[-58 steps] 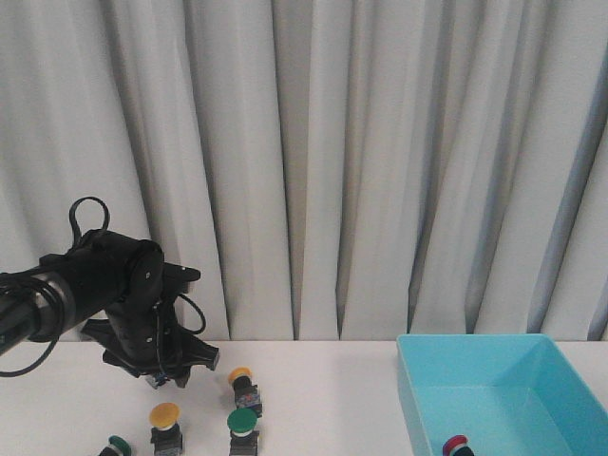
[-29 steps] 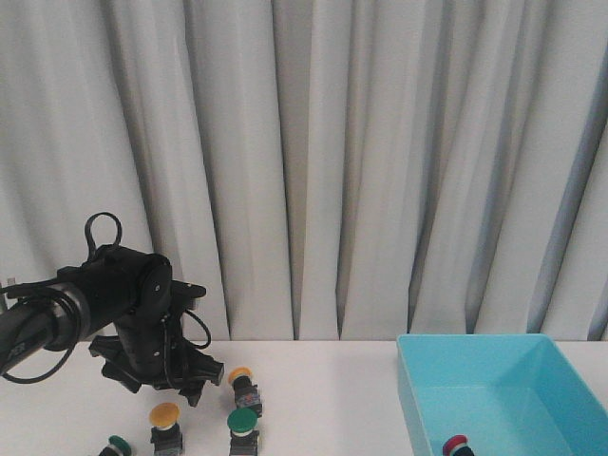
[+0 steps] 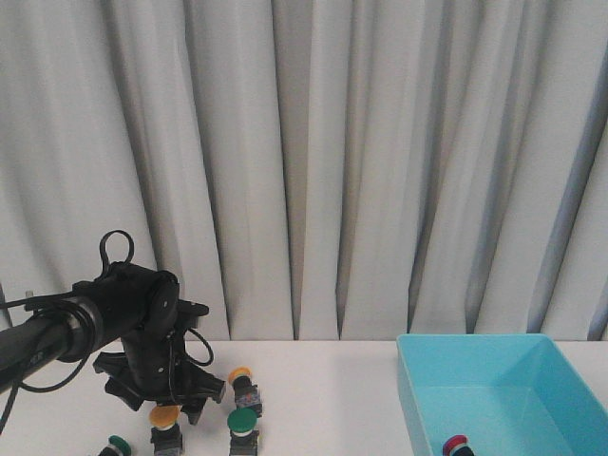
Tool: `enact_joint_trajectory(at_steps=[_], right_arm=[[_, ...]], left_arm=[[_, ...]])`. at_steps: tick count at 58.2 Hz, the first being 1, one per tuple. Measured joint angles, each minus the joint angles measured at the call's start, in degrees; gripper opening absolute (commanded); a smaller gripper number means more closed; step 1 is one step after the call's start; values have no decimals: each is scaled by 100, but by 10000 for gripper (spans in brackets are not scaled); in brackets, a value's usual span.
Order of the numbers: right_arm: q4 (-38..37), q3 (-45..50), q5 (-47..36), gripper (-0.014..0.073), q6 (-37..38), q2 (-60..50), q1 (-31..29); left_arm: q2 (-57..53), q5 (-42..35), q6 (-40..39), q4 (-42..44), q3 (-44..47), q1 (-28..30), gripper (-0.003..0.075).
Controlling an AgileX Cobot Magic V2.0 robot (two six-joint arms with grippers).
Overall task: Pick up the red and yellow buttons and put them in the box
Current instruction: 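Lower the left gripper onto the yellow-capped button and close it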
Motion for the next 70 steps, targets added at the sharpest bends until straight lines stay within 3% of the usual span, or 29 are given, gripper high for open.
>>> enact_joint_trajectory(at_steps=[53,62,70], right_arm=[[0,0,0,-8,0,0,0],[0,0,0,-8,0,0,0],[0,0,0,-8,0,0,0]], left_arm=[[352,-204,-2,-5,-5,132,589],[352,-245,-2,-41,-5,171,540],[352,-312,45,-217,-5,217,445]])
